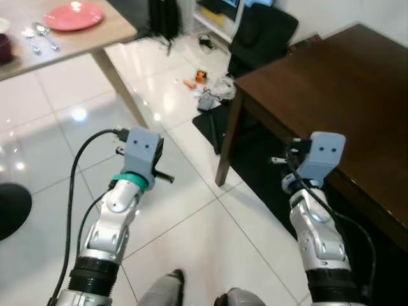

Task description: Setting the table

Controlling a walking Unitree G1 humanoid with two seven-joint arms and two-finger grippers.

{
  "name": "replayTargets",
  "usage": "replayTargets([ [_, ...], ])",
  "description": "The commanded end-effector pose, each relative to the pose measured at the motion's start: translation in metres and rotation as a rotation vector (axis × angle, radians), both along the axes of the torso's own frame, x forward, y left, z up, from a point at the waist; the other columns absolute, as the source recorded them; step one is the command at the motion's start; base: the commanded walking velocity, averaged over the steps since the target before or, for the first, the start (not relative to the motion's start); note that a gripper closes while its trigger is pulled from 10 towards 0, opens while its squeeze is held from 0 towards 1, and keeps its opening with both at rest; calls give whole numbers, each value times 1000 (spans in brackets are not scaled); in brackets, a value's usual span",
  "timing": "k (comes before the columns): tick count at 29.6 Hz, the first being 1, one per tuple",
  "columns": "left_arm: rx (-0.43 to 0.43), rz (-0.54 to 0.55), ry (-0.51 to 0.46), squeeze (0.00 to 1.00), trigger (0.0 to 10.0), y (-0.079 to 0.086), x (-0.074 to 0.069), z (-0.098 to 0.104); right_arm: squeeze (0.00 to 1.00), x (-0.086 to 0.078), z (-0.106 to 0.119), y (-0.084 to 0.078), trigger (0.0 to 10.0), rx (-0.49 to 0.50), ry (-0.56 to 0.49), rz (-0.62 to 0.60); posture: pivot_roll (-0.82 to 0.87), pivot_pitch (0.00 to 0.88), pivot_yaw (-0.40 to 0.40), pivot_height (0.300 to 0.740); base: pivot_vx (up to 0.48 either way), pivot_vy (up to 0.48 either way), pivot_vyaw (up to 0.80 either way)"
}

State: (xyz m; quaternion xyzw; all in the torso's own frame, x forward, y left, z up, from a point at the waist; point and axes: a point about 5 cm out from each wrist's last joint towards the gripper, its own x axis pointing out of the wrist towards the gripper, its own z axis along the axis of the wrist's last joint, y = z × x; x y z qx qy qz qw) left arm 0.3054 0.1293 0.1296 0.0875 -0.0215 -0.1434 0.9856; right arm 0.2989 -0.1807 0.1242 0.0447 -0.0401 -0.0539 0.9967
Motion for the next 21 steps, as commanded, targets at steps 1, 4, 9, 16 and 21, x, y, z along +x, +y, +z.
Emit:
replayTargets([
  [1, 14, 18, 19, 0, 10000, 3, 0, -4, 0, -2, -5, 1, 10000, 10, 18, 4, 26, 0, 15, 740, 0, 0, 800],
  [4, 14, 18, 19, 0, 10000, 3, 0, -4, 0, -2, -5, 1, 10000, 10, 18, 4, 26, 0, 15, 740, 0, 0, 800],
  [9, 20, 46, 14, 0, 10000, 6, 2, -4, 0, -1, -4, 3, 10000, 14, 15, 12, 27, 0, 16, 740, 0, 0, 796],
  [16, 20, 46, 14, 0, 10000, 6, 2, -4, 0, -1, -4, 3, 10000, 14, 15, 12, 27, 0, 16, 740, 0, 0, 794],
  [21, 24, 98, -1, 0, 10000, 13, 6, 0, 0, 0, -1, 3, 10000, 16, 3, 16, 30, 0, 16, 740, 0, 0, 800],
])
